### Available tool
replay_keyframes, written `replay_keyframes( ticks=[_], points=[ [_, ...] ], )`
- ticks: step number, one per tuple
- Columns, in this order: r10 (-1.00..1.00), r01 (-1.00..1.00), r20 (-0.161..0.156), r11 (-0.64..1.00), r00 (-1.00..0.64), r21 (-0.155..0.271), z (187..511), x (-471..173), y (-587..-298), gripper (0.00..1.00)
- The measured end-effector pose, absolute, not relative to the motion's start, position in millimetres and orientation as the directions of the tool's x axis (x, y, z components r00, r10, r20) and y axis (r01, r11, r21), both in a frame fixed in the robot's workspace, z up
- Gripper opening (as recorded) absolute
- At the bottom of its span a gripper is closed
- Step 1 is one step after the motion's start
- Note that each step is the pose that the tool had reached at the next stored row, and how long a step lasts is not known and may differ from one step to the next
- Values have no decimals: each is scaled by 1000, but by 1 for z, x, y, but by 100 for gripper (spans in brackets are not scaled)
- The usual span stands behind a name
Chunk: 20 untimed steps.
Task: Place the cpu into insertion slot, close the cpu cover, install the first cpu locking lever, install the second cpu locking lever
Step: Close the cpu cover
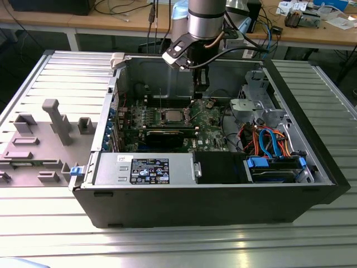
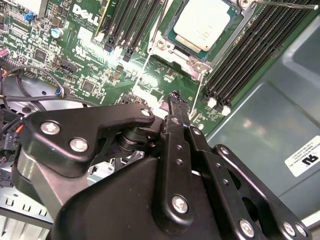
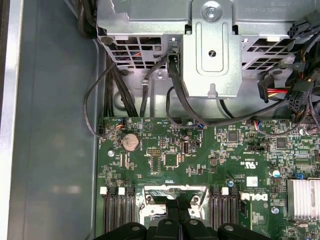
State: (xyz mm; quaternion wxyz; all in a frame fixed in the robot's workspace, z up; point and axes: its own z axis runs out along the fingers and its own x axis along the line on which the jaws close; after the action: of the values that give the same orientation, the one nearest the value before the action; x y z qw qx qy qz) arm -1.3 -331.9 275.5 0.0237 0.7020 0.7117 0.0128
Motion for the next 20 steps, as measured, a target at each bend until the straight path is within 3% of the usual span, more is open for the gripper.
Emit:
replay_keyframes(
  ticks=[20],
  points=[
    [1000, 999, -16, 14, -13, 51, 275, 4, -332, 11]
  ],
)
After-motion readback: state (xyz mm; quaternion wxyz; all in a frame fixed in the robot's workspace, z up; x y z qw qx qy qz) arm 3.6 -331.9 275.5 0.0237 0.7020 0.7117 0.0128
